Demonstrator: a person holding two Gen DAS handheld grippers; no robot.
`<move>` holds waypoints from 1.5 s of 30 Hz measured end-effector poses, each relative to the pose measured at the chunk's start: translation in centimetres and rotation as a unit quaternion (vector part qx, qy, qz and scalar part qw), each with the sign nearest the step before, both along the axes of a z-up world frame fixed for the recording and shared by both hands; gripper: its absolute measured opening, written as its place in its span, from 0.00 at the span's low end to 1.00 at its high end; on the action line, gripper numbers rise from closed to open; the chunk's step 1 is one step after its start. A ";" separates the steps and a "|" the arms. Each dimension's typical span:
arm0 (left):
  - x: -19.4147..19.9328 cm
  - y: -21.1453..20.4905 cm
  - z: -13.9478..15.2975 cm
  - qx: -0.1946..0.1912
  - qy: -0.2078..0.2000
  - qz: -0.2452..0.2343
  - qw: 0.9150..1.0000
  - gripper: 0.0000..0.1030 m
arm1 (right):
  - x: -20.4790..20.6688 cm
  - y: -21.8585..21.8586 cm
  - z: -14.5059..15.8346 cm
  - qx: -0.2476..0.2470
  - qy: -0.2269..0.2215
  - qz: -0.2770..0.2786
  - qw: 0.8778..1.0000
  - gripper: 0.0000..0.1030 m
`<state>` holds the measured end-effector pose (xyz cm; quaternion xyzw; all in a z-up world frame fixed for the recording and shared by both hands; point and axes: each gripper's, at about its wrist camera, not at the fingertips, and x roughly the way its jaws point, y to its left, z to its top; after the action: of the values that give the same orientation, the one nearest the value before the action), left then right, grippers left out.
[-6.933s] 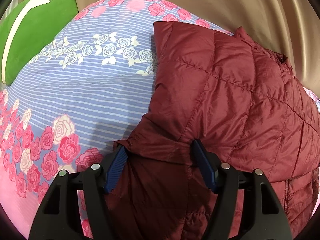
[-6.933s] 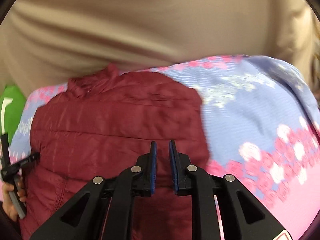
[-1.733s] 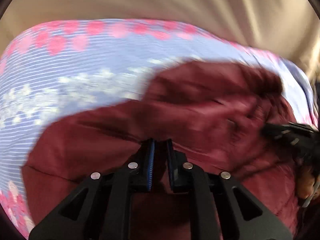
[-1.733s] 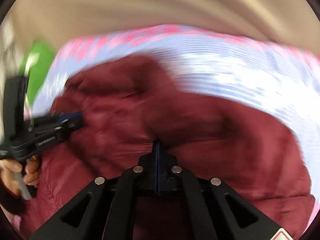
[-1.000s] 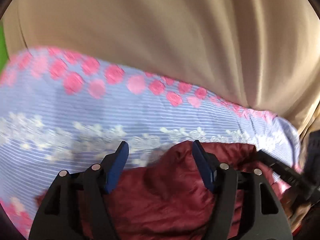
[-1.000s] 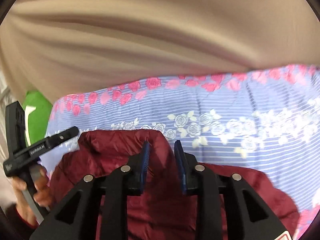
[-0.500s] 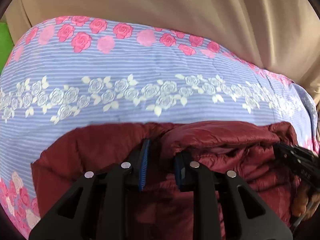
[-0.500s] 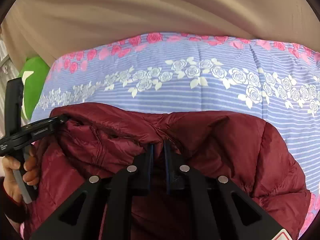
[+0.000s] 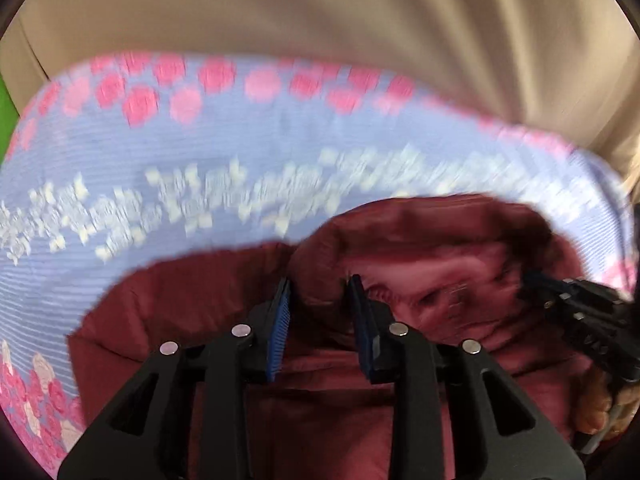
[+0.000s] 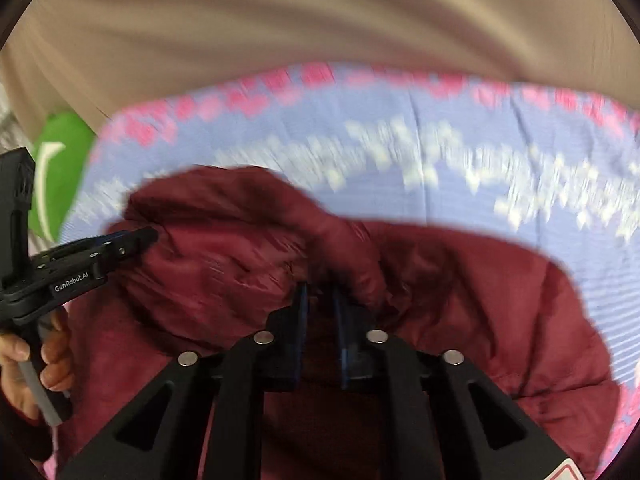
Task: Fold large clothes
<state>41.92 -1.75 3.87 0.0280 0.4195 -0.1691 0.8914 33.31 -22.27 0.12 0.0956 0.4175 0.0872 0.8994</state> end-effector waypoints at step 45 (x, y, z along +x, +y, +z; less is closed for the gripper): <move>-44.1 26.9 -7.3 -0.171 0.144 -0.008 0.975 0.13 | -56.4 -6.0 -6.0 0.156 -0.001 -0.107 0.982 0.12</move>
<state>-2.20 25.12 -3.47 -0.1460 0.5080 -0.2482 0.8118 -23.07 -28.32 -5.88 0.2784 0.3852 0.0549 0.8781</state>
